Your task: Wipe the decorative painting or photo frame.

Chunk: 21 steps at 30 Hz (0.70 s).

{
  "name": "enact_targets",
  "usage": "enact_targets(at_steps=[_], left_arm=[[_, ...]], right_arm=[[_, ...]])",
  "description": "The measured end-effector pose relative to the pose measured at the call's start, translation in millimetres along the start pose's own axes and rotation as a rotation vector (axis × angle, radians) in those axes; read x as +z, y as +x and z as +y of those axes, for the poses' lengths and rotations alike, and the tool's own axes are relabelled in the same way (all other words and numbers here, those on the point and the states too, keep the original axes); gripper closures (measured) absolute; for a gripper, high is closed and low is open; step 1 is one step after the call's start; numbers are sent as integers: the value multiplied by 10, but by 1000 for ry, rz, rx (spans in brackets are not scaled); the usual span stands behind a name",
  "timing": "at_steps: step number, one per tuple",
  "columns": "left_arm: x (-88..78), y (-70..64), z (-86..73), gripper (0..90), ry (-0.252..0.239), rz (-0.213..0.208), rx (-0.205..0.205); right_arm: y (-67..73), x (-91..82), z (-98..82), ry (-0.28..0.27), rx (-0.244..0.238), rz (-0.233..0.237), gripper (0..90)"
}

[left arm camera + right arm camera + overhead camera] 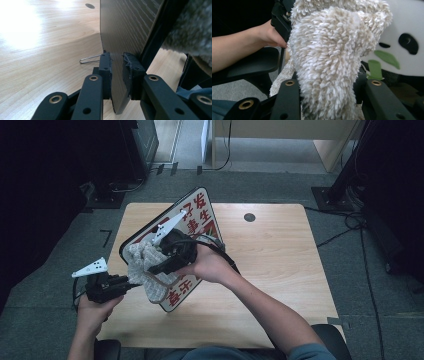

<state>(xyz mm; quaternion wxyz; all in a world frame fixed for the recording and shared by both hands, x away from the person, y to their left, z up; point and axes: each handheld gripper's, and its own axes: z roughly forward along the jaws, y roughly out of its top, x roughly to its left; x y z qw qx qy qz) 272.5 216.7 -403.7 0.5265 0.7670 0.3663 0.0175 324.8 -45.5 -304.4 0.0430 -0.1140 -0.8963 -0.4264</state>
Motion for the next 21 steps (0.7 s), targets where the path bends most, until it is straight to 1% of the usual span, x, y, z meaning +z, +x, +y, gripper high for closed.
enact_targets(at_steps=[6, 11, 12, 13, 21], left_arm=[[0, 4, -2, 774, 2, 0, -1], [-1, 5, -3, 773, 1, 1, -1], [-1, 5, -3, 773, 1, 1, -1], [-1, 5, -3, 773, 1, 1, 0], [-1, 5, -5, 768, 1, 2, -3]], right_arm=[[-13, 45, -81, 2, 5, 11, 630], [-22, 80, -151, -7, 8, 19, 627], [-18, 89, -162, -9, 15, 19, 626], [-21, 97, -172, -11, 11, 18, 625], [-30, 140, -254, -3, 15, 29, 624]])
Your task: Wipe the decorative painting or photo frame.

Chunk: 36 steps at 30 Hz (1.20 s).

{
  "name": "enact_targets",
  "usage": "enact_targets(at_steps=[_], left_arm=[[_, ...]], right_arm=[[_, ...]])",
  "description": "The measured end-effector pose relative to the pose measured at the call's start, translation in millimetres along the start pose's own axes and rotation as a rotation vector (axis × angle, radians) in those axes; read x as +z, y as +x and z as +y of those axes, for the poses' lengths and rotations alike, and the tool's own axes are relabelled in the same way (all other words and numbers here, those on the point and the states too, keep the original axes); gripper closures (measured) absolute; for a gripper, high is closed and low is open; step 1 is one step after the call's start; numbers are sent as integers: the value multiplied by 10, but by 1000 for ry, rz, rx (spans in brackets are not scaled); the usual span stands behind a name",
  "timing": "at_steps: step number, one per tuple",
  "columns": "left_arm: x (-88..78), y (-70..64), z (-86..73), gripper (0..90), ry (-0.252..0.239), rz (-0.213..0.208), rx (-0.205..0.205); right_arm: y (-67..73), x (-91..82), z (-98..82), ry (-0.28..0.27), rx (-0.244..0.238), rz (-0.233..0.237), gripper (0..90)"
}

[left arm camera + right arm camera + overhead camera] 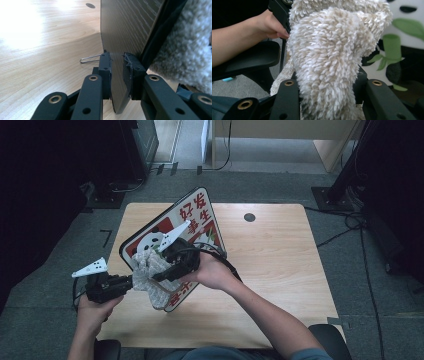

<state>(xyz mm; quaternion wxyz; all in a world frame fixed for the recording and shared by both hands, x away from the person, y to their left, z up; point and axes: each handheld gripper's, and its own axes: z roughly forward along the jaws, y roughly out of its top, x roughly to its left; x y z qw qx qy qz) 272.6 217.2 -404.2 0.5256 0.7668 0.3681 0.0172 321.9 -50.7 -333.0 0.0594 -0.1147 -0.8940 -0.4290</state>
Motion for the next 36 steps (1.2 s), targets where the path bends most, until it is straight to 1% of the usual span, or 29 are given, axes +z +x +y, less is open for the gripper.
enact_targets(at_steps=[5, 7, 8, 9, 14, 21, 24, 30, 35, 36], left_arm=[[6, -1, -2, 770, 0, 1, 0], [8, 0, -2, 769, 1, 2, -1], [8, 1, -3, 767, 2, 2, -1], [8, 1, -3, 767, 2, 2, -1], [8, 0, -4, 767, 2, -1, -2], [15, -3, -8, 767, 2, 1, -6], [19, 0, -12, 766, 4, 1, -6], [25, -4, -17, 769, 8, 0, -4], [24, 0, -16, 768, 9, -1, -4], [23, 0, -17, 768, 10, 0, -3]], right_arm=[[-10, 26, -52, -1, 3, 3, 623], [-6, 31, -70, 4, 12, 5, 622], [-10, 39, -81, 0, 5, 5, 621], [-4, 40, -89, 4, 9, 3, 621], [11, 67, -137, 13, -15, -12, 622], [-5, 100, -210, 13, -5, -5, 620], [-9, 121, -252, 11, 8, 0, 620], [-10, 149, -322, 4, -3, 0, 623], [-16, 181, -387, 8, 12, 4, 623], [-21, 189, -403, 9, 7, 2, 623]])
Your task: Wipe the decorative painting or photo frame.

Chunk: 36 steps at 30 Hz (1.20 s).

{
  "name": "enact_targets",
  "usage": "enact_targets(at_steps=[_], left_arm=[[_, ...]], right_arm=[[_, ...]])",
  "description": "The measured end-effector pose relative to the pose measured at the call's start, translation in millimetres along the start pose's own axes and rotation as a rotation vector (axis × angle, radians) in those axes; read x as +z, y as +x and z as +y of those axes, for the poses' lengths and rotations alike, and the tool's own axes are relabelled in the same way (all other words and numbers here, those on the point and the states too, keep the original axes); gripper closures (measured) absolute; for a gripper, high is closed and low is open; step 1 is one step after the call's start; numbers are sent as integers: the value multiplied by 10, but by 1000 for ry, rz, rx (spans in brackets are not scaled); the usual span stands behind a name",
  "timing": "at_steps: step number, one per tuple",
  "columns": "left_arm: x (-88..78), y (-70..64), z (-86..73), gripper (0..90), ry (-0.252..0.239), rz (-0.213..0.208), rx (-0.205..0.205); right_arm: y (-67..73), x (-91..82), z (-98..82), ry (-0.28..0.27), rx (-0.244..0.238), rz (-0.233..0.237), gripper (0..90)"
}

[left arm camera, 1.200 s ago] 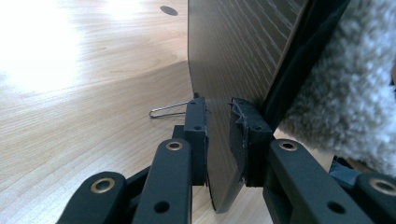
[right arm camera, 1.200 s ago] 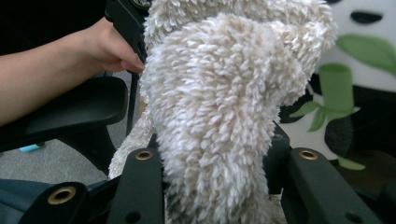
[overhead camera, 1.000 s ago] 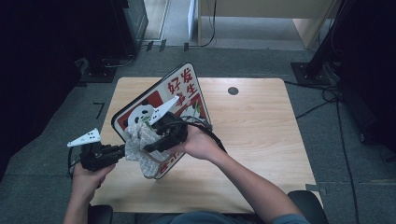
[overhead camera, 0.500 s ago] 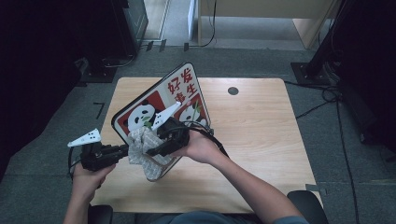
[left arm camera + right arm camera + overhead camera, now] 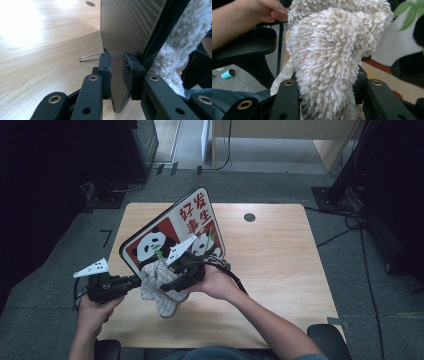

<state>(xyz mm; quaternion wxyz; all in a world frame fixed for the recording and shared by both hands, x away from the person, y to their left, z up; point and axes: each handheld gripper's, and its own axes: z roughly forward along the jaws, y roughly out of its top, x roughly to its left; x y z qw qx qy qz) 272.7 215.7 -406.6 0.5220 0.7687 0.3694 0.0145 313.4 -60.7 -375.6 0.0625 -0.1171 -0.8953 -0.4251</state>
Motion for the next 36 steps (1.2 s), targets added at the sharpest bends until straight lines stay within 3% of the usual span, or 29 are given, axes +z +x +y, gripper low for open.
enact_targets(at_steps=[16, 36], left_arm=[[8, -3, -3, 768, 3, 2, -3], [12, 3, -12, 762, 1, -1, -8]], right_arm=[[-12, 131, -204, 36, 21, 11, 622], [-32, 260, -450, 37, 44, 32, 622]])
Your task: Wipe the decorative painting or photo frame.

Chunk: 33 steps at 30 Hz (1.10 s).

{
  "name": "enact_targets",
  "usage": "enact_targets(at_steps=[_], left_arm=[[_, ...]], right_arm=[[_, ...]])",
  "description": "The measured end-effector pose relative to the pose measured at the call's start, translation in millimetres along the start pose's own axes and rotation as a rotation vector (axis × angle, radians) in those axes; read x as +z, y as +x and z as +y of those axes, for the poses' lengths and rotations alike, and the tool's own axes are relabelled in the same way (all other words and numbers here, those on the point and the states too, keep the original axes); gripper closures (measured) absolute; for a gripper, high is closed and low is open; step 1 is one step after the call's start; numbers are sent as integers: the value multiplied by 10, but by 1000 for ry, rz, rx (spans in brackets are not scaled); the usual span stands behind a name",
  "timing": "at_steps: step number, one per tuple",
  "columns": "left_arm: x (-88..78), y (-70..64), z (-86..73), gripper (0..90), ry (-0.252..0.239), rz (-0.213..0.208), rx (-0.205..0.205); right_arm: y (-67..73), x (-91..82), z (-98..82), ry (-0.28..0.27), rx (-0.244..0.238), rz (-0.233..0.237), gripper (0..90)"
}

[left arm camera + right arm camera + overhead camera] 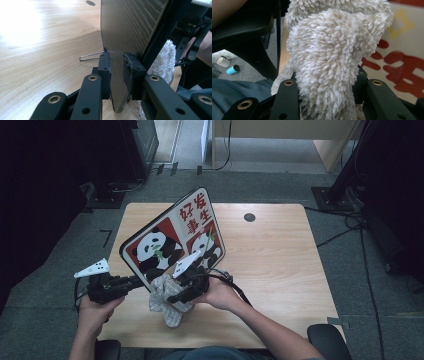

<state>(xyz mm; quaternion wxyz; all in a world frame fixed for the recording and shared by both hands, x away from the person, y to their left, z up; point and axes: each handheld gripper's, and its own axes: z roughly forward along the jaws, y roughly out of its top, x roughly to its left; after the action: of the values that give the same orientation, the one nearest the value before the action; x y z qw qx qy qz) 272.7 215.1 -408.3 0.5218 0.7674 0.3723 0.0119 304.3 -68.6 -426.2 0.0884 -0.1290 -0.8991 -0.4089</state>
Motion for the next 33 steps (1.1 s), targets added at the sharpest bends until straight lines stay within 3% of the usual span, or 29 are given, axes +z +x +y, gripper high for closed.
enact_targets(at_steps=[15, 33], left_arm=[[6, 5, -4, 762, 5, 0, 5], [-1, 5, -19, 756, 0, 6, 3]], right_arm=[[-18, 132, -217, 27, -18, -19, 622], [-65, 282, -485, 53, 50, -1, 624]])
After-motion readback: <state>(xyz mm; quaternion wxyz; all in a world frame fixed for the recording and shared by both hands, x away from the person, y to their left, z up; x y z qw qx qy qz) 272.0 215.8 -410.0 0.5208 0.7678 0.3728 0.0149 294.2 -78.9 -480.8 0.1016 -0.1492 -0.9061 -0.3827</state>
